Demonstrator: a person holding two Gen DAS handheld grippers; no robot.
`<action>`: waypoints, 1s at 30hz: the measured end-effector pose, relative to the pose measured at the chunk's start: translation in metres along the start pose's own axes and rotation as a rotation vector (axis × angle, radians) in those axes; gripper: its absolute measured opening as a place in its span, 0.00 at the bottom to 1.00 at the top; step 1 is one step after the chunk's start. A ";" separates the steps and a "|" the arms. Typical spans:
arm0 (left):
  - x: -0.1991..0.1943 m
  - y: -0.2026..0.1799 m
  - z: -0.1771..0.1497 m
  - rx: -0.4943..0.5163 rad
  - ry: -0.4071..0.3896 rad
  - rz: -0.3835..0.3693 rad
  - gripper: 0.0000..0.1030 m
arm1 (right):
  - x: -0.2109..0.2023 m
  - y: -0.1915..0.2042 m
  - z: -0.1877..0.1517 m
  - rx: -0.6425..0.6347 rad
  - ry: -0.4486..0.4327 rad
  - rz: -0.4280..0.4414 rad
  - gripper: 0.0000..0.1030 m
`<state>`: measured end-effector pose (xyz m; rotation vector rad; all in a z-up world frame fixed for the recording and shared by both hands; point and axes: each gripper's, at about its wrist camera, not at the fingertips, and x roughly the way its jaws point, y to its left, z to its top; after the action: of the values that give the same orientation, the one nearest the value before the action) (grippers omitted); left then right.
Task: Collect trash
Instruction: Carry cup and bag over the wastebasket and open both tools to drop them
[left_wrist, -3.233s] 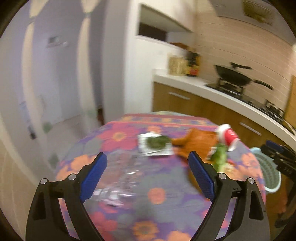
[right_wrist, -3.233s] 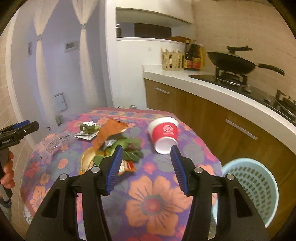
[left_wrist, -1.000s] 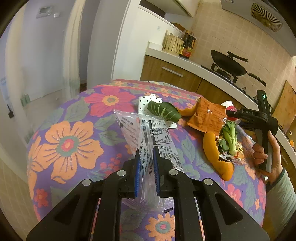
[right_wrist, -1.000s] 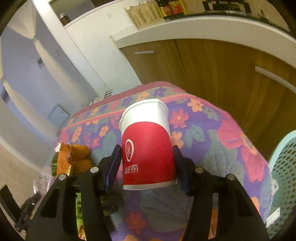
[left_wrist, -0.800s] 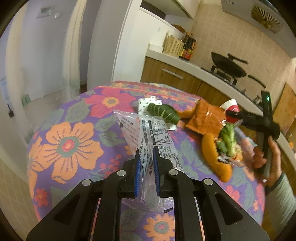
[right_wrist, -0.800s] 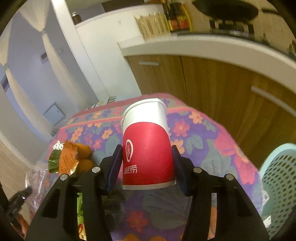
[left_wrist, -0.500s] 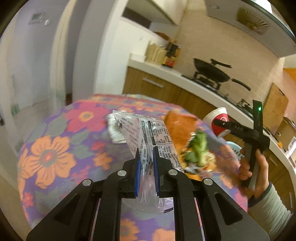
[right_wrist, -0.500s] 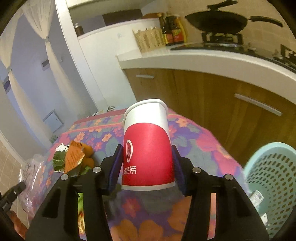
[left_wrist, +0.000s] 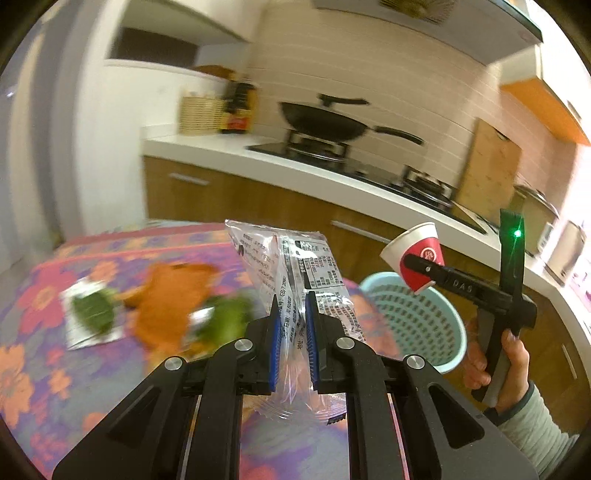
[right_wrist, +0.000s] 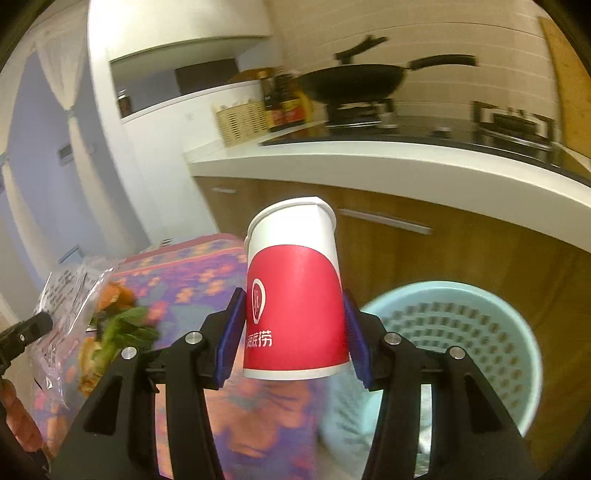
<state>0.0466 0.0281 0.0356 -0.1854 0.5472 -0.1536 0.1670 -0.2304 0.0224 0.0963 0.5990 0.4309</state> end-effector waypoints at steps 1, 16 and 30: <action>0.007 -0.009 0.001 0.010 0.007 -0.011 0.10 | -0.003 -0.011 -0.001 0.011 -0.003 -0.015 0.46; 0.148 -0.131 0.011 0.125 0.193 -0.124 0.10 | 0.018 -0.122 -0.040 0.201 0.142 -0.213 0.48; 0.209 -0.167 -0.006 0.163 0.338 -0.091 0.13 | 0.028 -0.161 -0.058 0.325 0.222 -0.151 0.53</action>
<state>0.2040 -0.1759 -0.0379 -0.0242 0.8593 -0.3202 0.2143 -0.3667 -0.0741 0.3141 0.8865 0.1953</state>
